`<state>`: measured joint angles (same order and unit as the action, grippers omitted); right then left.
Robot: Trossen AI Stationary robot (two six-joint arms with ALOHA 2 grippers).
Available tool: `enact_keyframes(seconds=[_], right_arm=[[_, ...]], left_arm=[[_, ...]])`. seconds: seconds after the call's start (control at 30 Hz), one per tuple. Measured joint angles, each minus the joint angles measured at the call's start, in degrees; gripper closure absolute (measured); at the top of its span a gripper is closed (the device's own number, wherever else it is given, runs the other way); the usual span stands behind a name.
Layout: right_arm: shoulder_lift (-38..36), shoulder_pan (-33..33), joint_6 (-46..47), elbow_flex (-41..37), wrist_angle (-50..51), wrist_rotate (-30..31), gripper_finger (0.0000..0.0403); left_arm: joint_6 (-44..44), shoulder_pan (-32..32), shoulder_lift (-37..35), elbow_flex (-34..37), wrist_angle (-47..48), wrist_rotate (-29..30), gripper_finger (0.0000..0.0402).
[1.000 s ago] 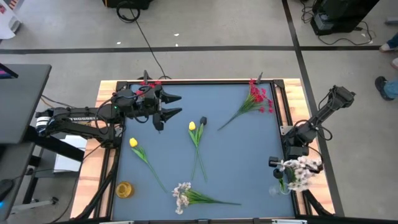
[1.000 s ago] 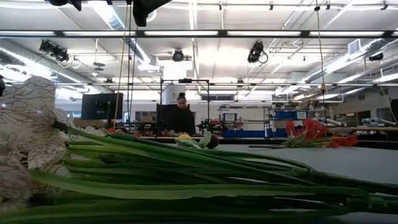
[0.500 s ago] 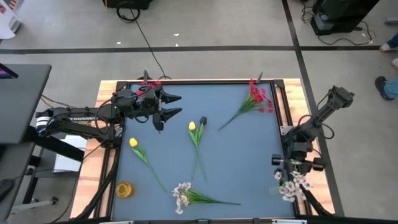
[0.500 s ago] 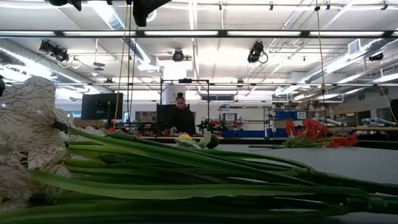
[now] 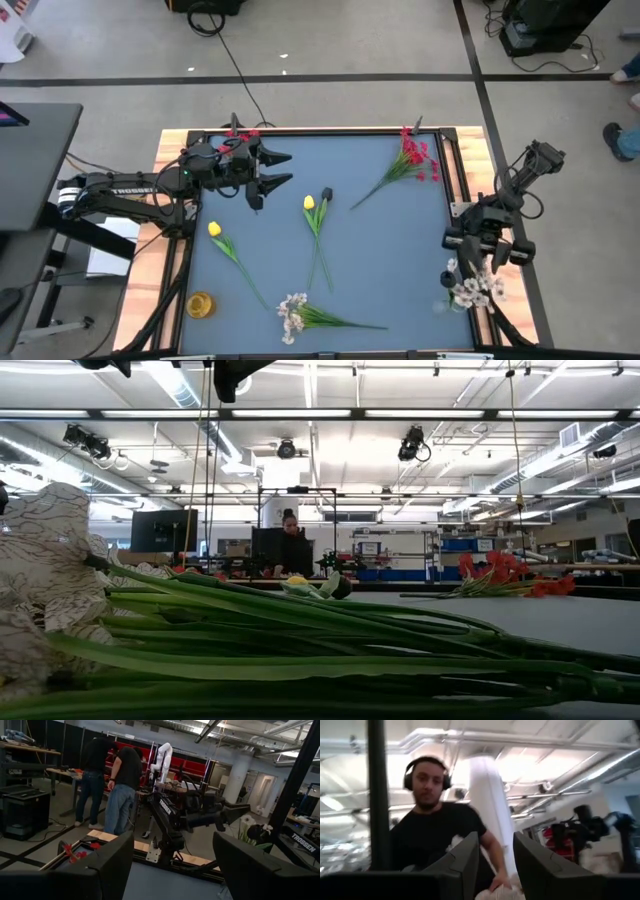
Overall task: Sort flowers into vase by color
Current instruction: Put the black flower into the transparent vase
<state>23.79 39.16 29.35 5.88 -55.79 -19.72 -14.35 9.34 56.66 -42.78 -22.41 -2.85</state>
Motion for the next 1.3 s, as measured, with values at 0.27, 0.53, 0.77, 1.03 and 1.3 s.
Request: enact_keyframes(seconds=[0.27, 0.53, 0.77, 1.03, 1.3], right_arm=[[-0.27, -0.11, -7.71, 5.75, -4.52, 7.91, 0.0236], [0.72, -4.63, -22.78, 17.25, 20.80, 29.91, 0.0222], [7.50, -12.18, -18.72, 30.08, 46.97, 43.88, 0.0222], [21.16, -26.81, -2.81, 37.27, 59.24, 38.91, 0.0236], [34.75, -38.03, 12.24, 40.19, 59.50, 33.68, 0.0254]], left_arm=[[0.00, 0.00, 0.00, 0.00, 0.02, -0.02, 0.0125], [0.00, 0.00, 0.00, 0.00, 0.00, -0.02, 0.0125], [0.00, 0.00, 0.00, 0.00, 0.00, -0.02, 0.0125], [0.00, 0.02, 0.00, 0.00, 0.00, 0.00, 0.0125], [0.00, 0.01, 0.00, 0.00, 0.00, -0.01, 0.0125]])
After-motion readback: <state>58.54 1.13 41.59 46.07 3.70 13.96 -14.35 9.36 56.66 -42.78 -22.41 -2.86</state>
